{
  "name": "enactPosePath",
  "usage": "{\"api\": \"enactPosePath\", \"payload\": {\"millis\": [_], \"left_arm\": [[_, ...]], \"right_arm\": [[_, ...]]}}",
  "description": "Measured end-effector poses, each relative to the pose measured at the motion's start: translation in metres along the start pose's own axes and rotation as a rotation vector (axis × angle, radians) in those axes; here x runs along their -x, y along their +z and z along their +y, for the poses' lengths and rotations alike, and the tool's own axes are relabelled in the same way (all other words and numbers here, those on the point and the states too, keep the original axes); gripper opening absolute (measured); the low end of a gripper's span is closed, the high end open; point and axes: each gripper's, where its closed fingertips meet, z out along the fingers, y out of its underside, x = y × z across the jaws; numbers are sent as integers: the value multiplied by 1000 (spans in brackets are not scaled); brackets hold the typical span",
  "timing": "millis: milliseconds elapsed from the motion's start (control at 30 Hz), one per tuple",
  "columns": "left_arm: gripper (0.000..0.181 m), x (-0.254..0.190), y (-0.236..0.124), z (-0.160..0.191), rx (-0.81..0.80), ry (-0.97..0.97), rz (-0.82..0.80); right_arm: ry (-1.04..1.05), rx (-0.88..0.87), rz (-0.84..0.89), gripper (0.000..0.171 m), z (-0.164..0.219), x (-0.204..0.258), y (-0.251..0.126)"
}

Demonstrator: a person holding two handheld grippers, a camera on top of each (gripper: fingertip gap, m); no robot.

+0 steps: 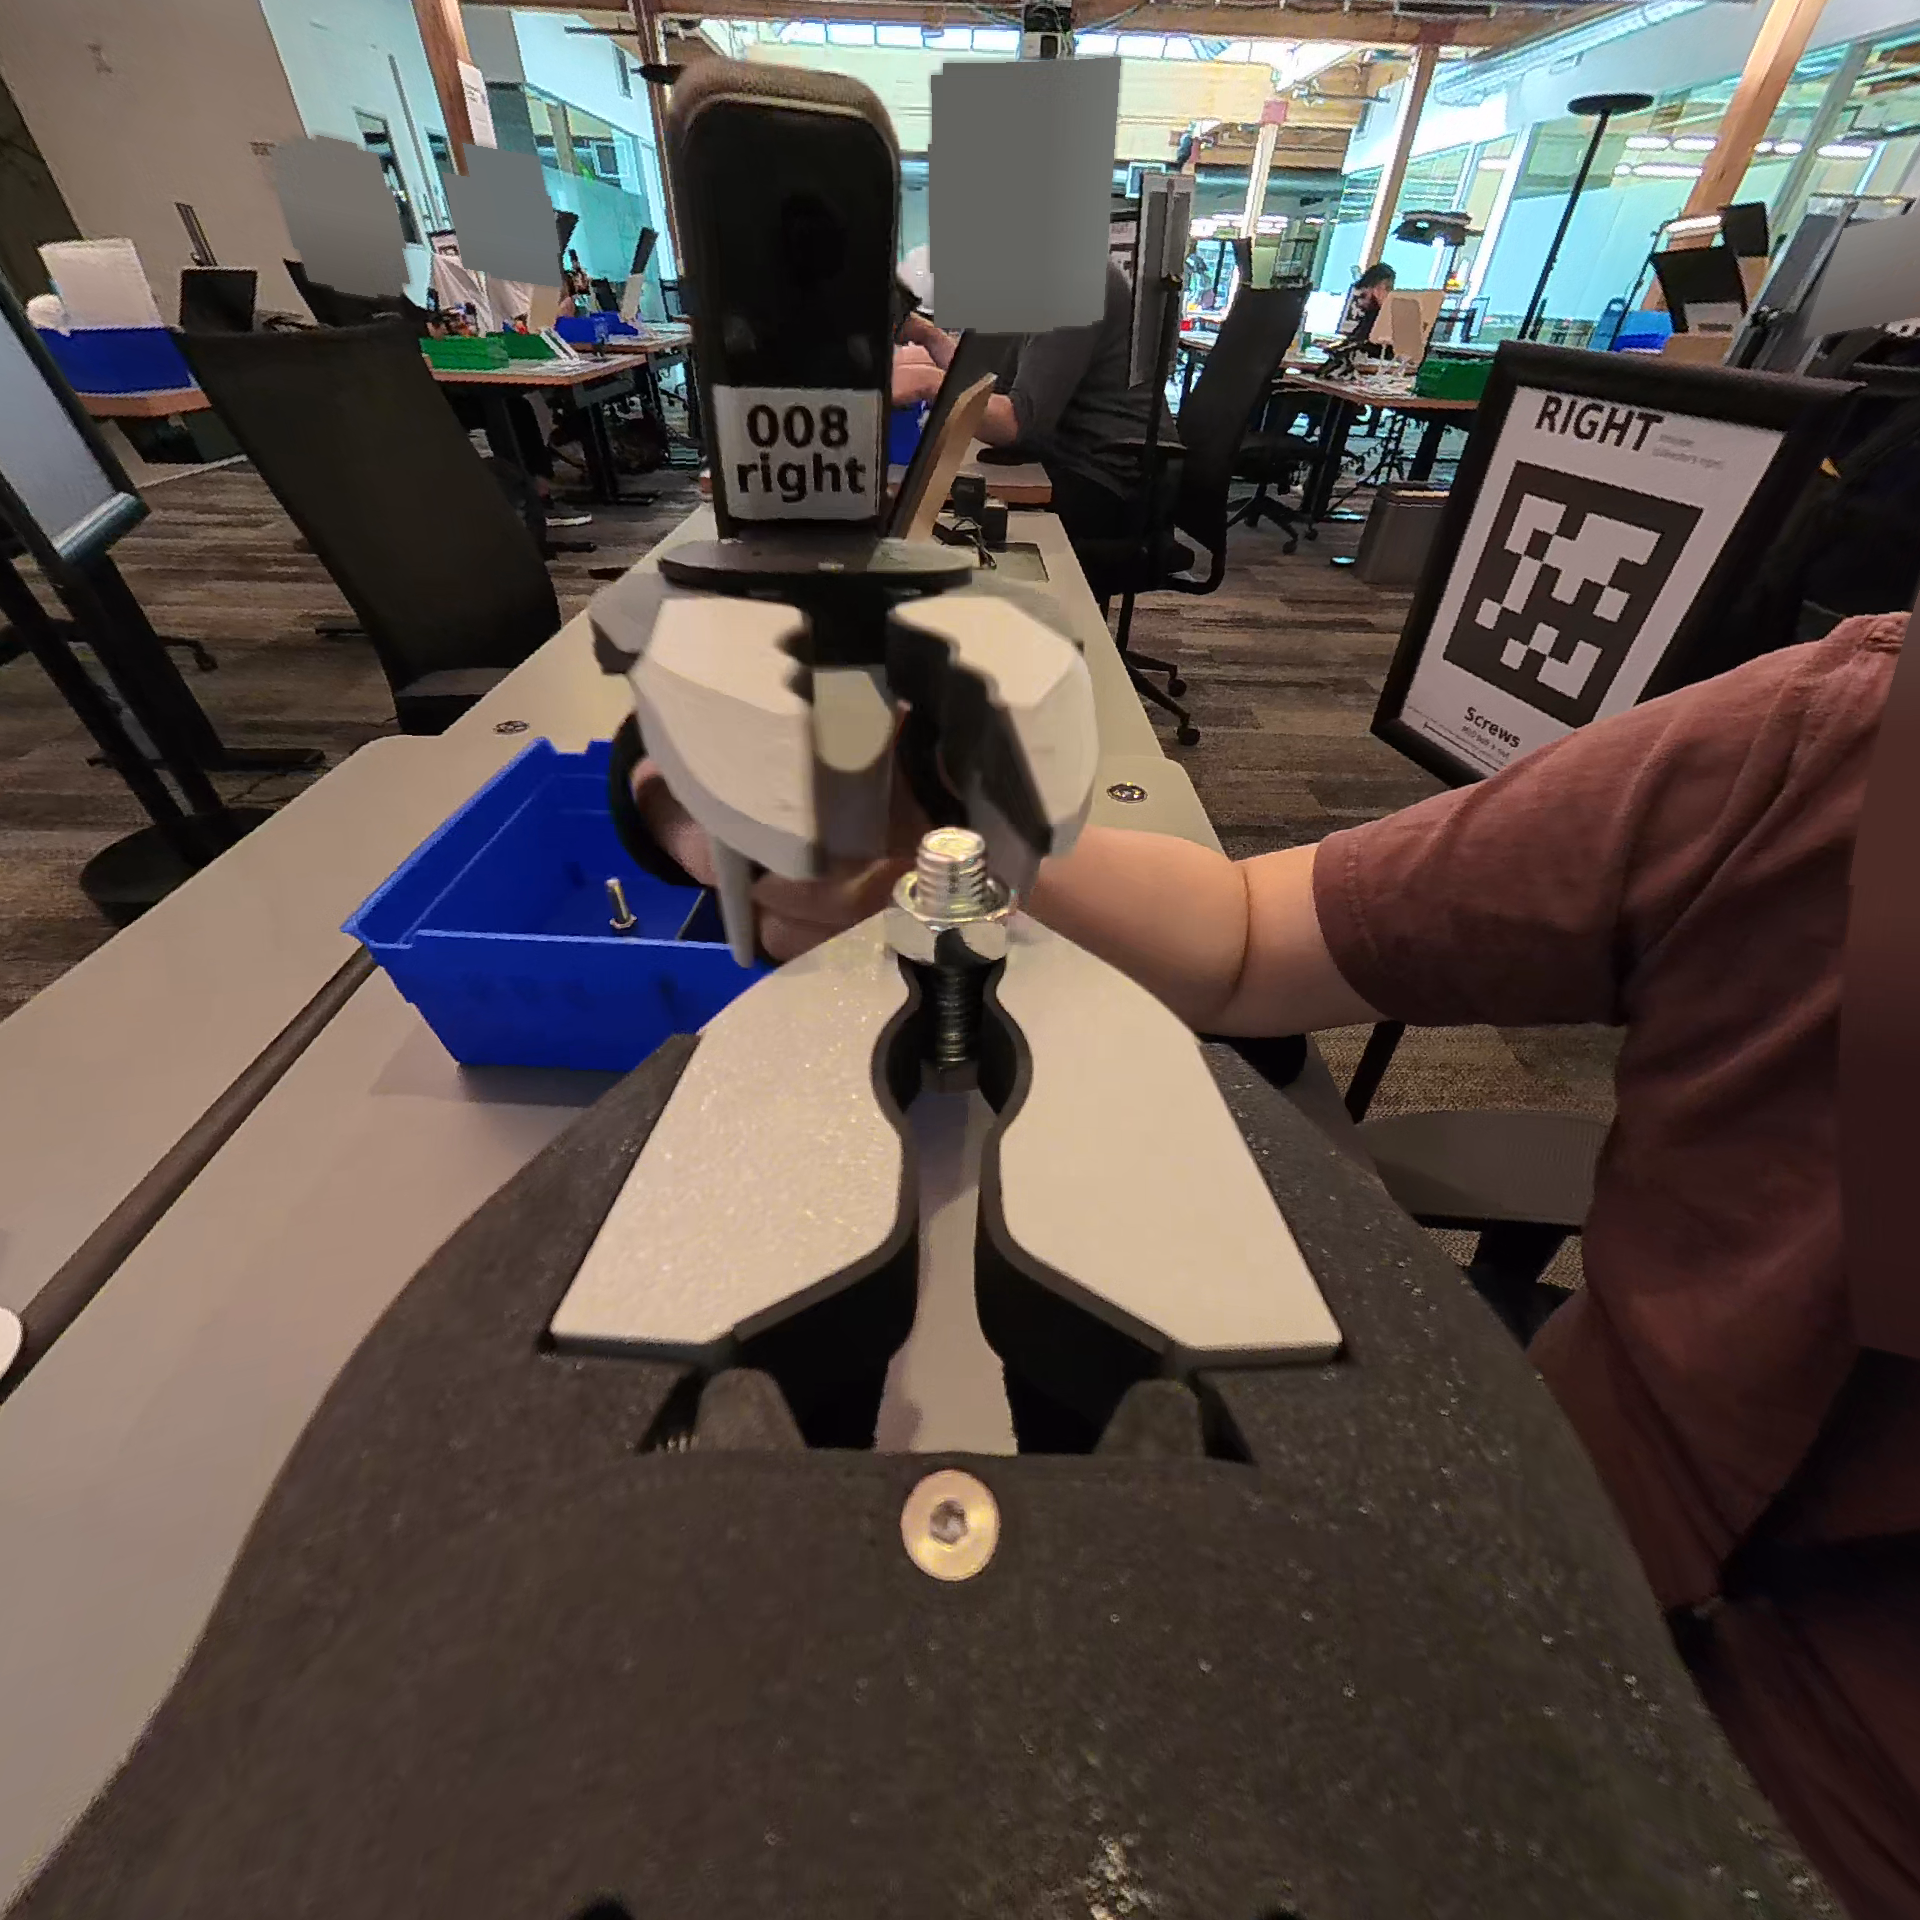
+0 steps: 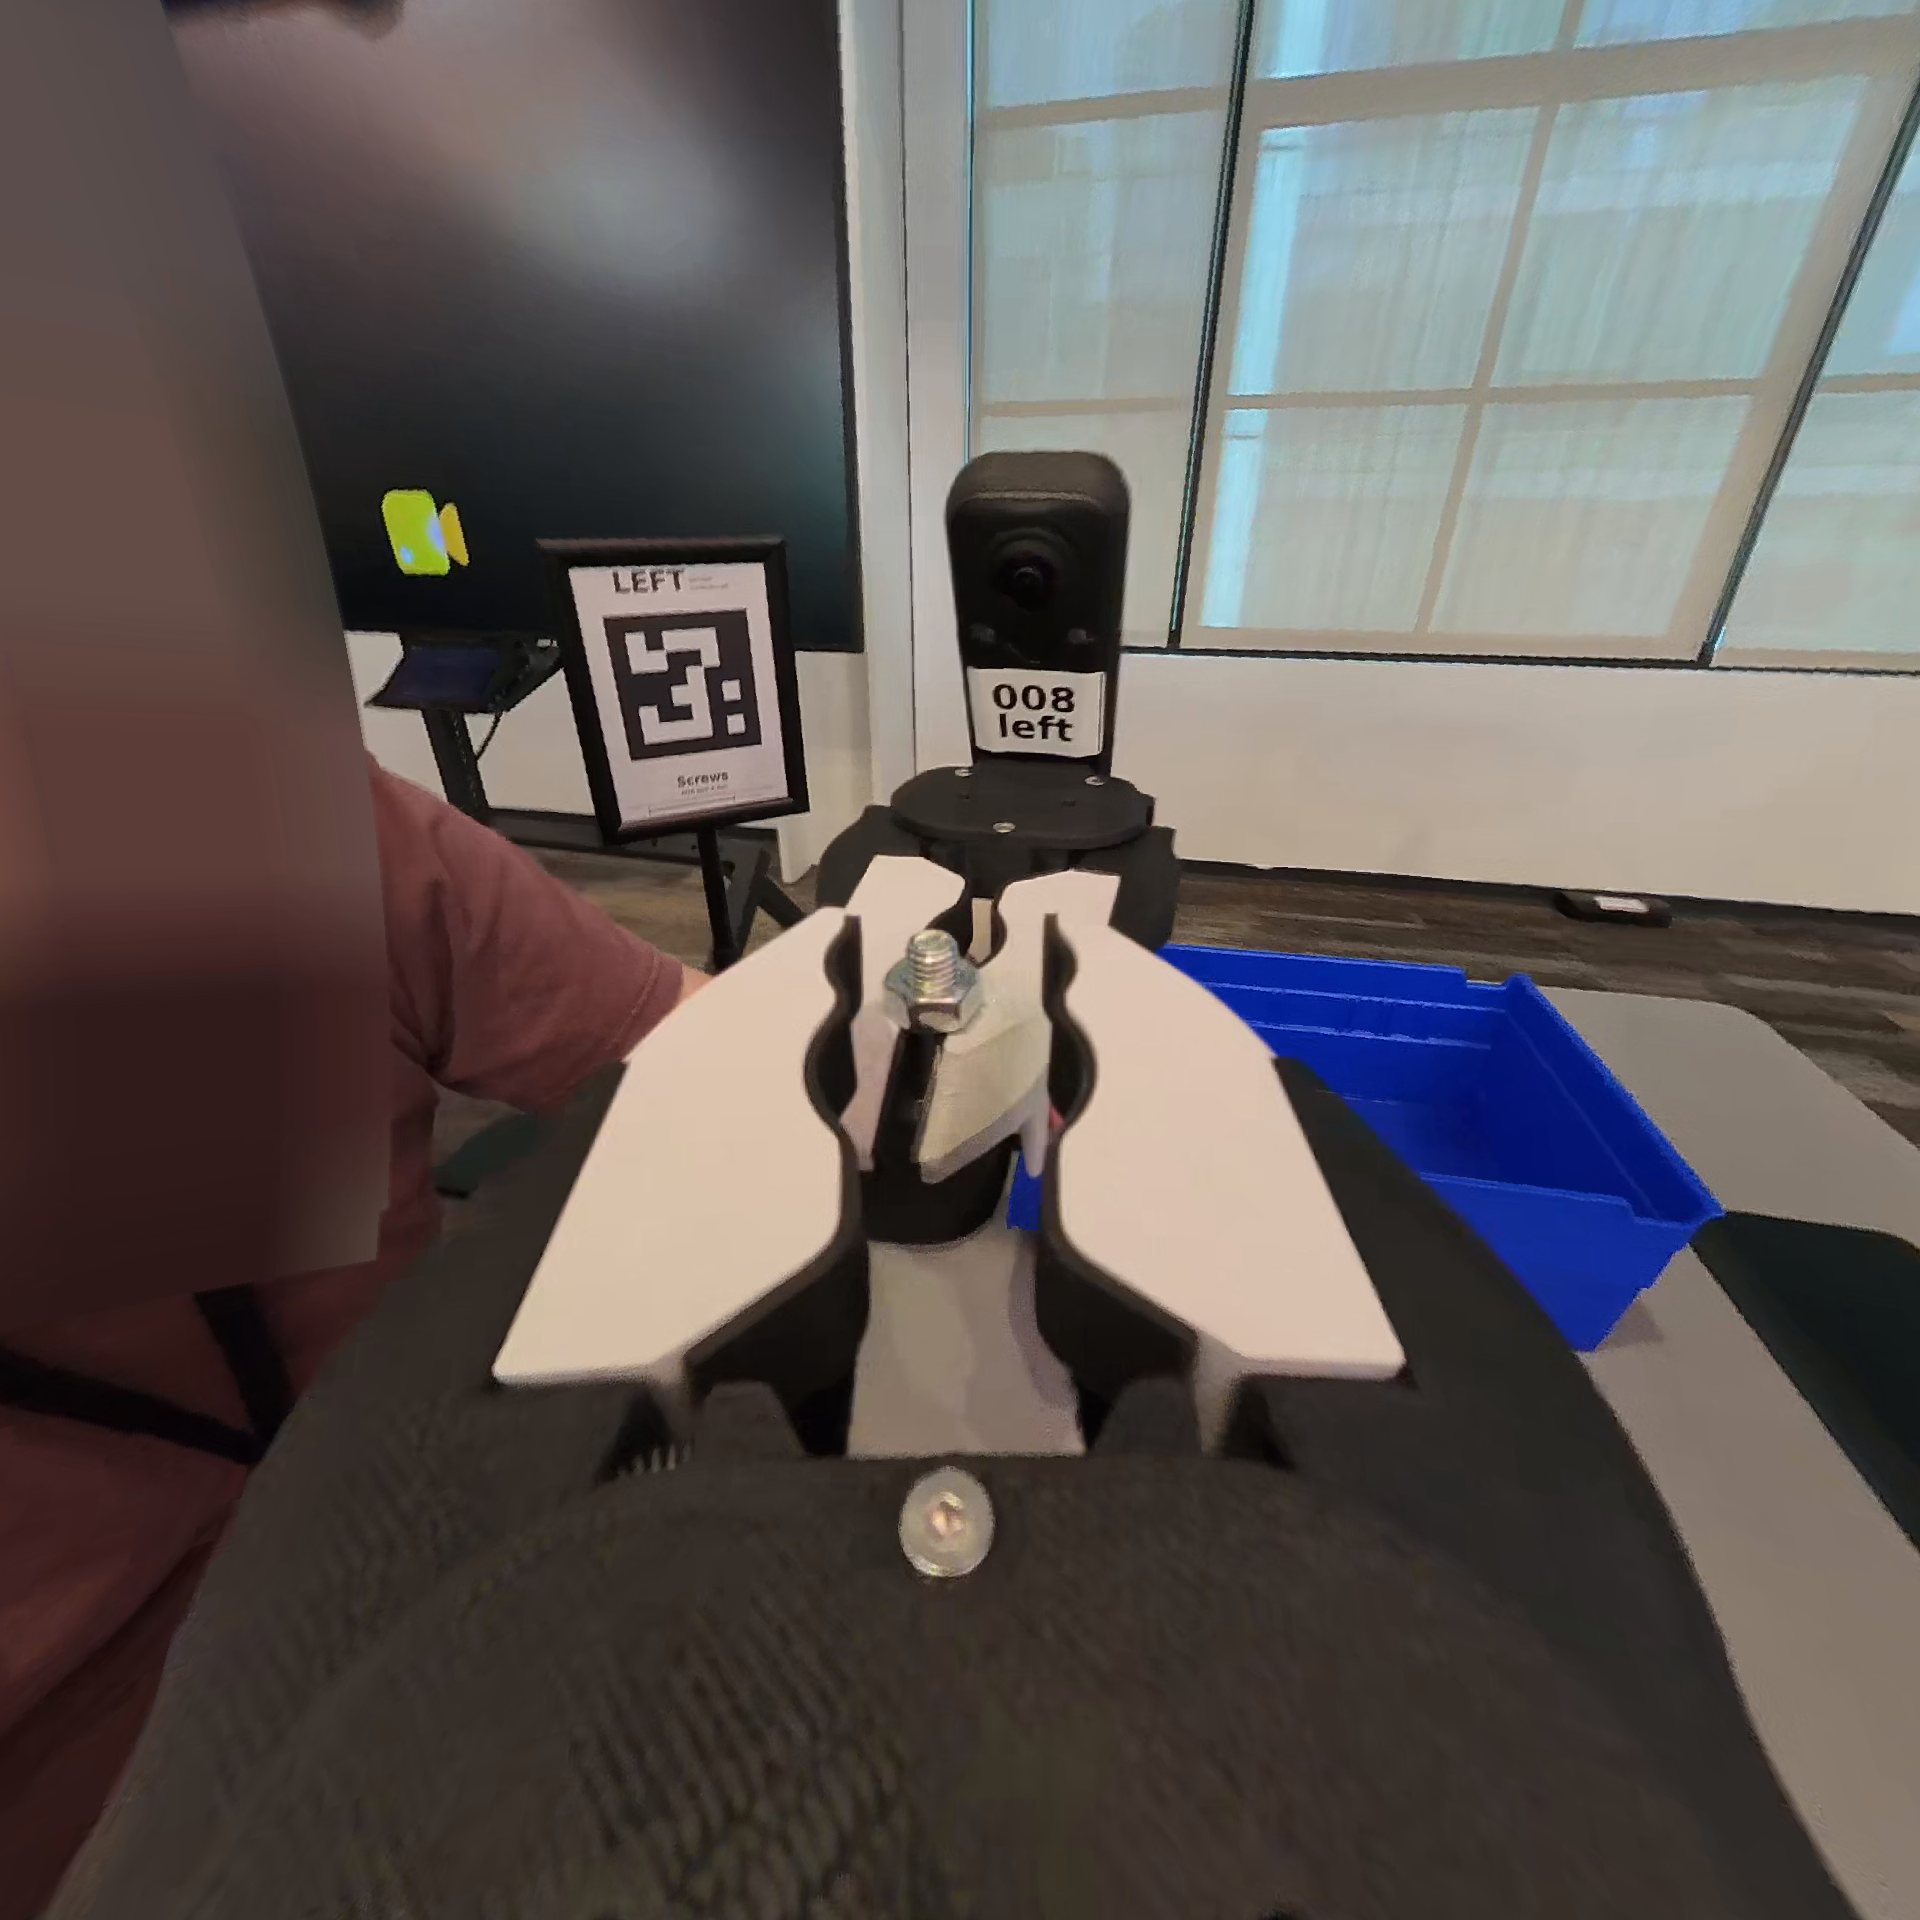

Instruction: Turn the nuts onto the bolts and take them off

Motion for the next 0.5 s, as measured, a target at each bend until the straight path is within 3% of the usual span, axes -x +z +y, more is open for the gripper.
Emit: {"api": "enactPosePath", "payload": {"millis": [200,500], "left_arm": [[4,9,-3,0,6,7,-63],[4,6,-7,-5,1,24,-67]], "right_arm": [[36,107,21,30,14,-4,1],[69,70,65,24,5,-13,-10]]}}
